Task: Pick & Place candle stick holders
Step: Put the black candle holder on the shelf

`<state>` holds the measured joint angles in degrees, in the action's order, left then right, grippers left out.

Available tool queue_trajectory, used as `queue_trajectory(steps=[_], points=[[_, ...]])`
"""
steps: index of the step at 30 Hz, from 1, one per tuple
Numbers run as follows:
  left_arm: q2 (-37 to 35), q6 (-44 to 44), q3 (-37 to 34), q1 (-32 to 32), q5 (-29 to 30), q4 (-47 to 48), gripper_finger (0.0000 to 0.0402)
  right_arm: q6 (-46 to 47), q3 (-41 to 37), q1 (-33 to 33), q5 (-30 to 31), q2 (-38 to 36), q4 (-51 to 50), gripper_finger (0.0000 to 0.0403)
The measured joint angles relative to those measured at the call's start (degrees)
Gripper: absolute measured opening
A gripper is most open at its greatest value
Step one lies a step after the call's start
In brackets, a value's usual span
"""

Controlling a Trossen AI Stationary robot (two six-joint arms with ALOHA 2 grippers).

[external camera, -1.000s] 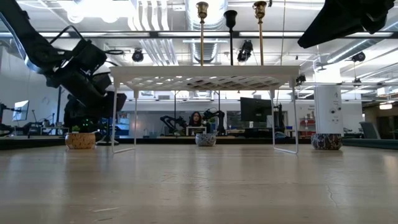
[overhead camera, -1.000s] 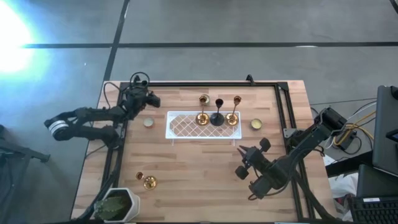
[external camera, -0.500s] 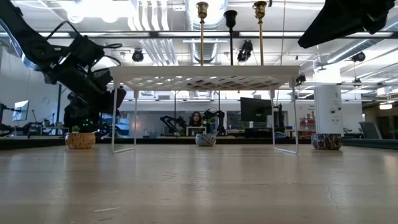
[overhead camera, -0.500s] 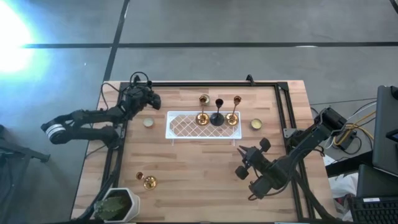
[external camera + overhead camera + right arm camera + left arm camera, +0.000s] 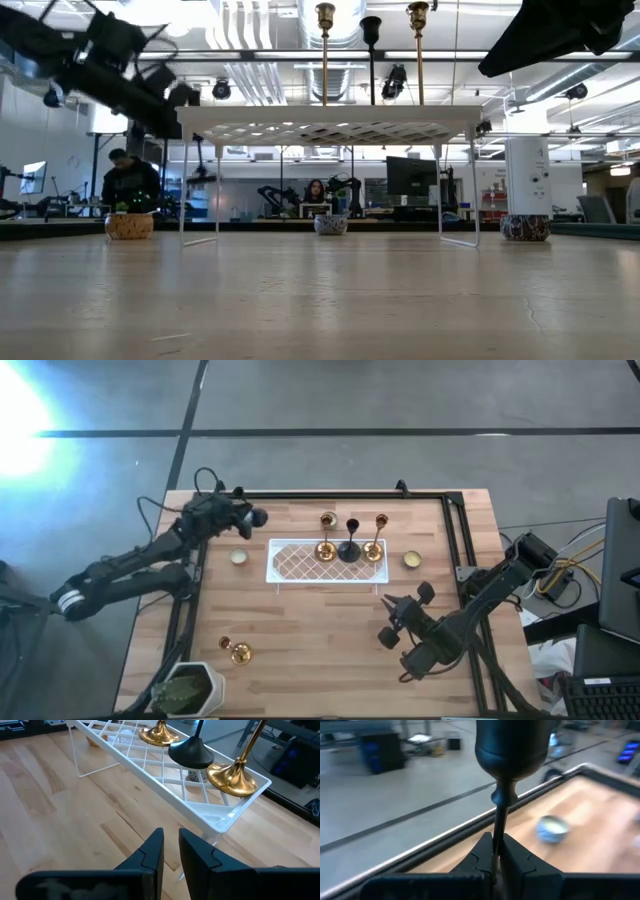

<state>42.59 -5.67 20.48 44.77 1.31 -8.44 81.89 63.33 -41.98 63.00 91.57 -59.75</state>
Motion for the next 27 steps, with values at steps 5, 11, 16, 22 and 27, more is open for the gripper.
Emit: queue_trajectory(steps=[5, 11, 16, 22, 27], points=[[-2.54, 0.97, 9.43, -0.34, -9.05, 11.82, 0.0017, 0.02, 0.00, 0.00, 0.00, 0.00, 0.12, 0.0058], [-2.00, 6.81, 24.09, -1.69, -10.64, 27.57, 0.0017, 0.02, 0.00, 0.00, 0.00, 0.00, 0.13, 0.0060], [0.14, 7.88, 32.50, -3.45, -19.31, 34.13, 0.0017, 0.02, 0.00, 0.06, 0.02, 0.00, 0.13, 0.0053], [3.32, 5.76, 32.08, -8.30, -26.94, 34.02, 0.0017, 0.09, 0.00, 0.07, 0.04, 0.00, 0.29, 0.0055], [7.14, 5.31, 30.96, -16.17, -26.48, 30.34, 0.0017, 0.17, 0.00, 0.04, 0.06, 0.00, 0.44, 0.0060]])
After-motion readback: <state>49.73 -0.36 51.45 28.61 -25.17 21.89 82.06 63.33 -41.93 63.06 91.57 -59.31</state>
